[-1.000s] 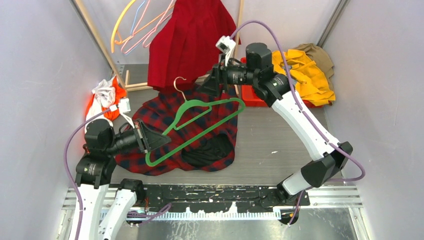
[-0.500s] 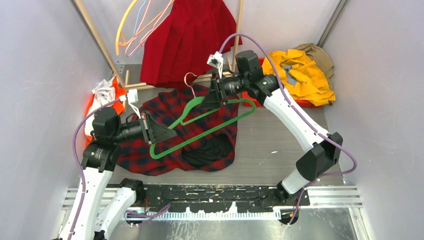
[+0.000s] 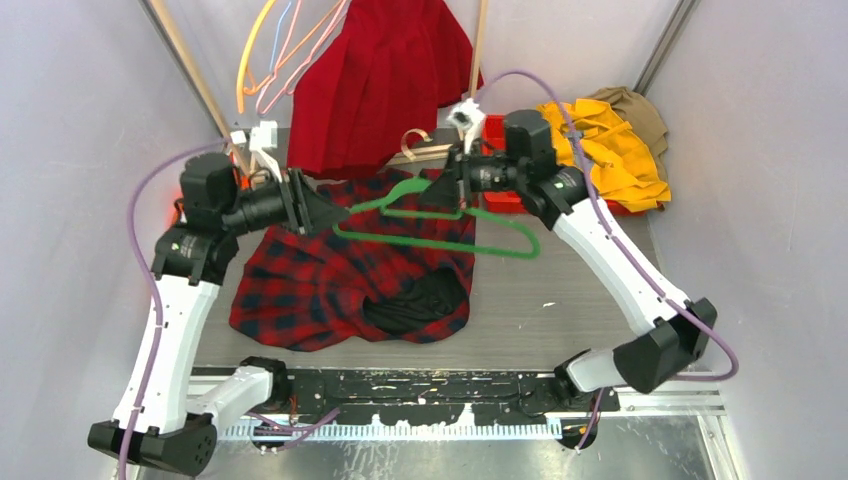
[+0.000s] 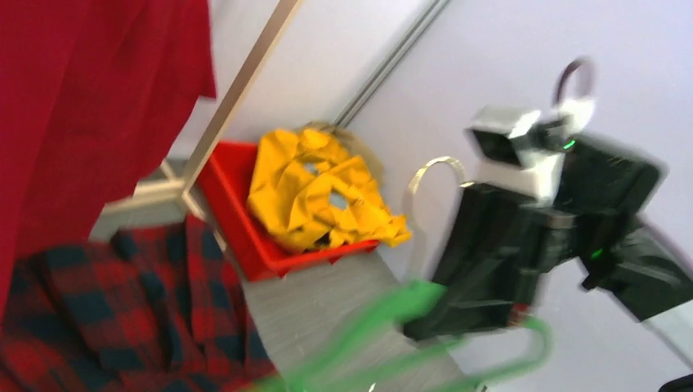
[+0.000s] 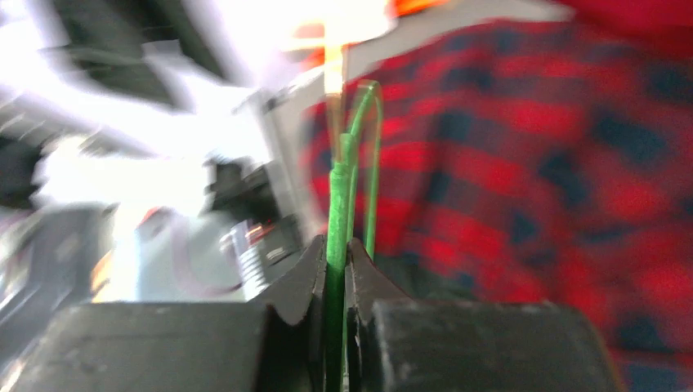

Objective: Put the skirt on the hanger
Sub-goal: Adjust the skirt on the hanger.

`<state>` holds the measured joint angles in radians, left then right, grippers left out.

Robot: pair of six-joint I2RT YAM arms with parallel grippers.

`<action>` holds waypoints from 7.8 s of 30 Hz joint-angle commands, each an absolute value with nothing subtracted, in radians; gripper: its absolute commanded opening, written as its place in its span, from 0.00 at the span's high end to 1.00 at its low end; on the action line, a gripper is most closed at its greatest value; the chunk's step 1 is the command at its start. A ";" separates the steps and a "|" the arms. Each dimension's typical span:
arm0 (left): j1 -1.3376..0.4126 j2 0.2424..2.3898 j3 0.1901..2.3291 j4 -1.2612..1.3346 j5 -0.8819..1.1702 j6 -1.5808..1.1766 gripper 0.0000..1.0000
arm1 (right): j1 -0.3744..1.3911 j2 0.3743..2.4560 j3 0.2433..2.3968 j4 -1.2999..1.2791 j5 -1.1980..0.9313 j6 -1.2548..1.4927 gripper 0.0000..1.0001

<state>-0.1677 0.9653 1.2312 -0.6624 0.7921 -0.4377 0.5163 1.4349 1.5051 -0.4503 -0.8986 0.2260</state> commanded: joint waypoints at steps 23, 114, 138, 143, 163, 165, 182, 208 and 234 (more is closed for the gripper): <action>-0.307 1.859 1.748 0.586 0.398 -0.552 0.65 | 0.273 1.062 1.337 -0.454 -0.225 0.475 0.99; -0.089 1.448 1.575 0.320 -0.502 -0.466 0.59 | 0.273 1.019 1.152 -0.406 -0.473 0.543 0.99; -0.734 1.129 1.311 -0.482 -0.212 -0.367 0.57 | 0.272 0.597 1.056 -1.132 -0.487 0.484 0.99; -0.940 1.175 1.172 -0.556 -0.320 -0.357 0.49 | 0.273 0.547 0.954 -1.098 -0.407 0.516 0.99; -1.075 1.379 0.759 -0.069 -0.523 -0.233 0.42 | 0.273 0.540 0.793 -0.708 -0.268 0.688 0.99; -1.076 1.436 0.757 -0.033 -0.584 -0.229 0.41 | 0.272 0.534 0.786 -0.681 -0.261 0.699 0.99; -1.058 1.696 0.810 0.140 -0.696 -0.186 0.39 | 0.273 0.532 0.726 -0.578 -0.208 0.721 0.99; -1.023 1.483 0.957 -0.138 -0.615 -0.184 0.97 | 0.272 0.518 0.656 -0.414 -0.249 0.802 0.99; -1.013 1.509 1.535 -0.496 0.058 -0.329 0.93 | 0.519 0.919 0.436 0.347 -0.042 0.996 0.99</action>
<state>-1.0122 1.5276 1.4631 -0.4999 -0.0711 -0.2642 0.4988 0.8780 0.4416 0.1120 -0.1799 0.9997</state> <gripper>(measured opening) 0.061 0.124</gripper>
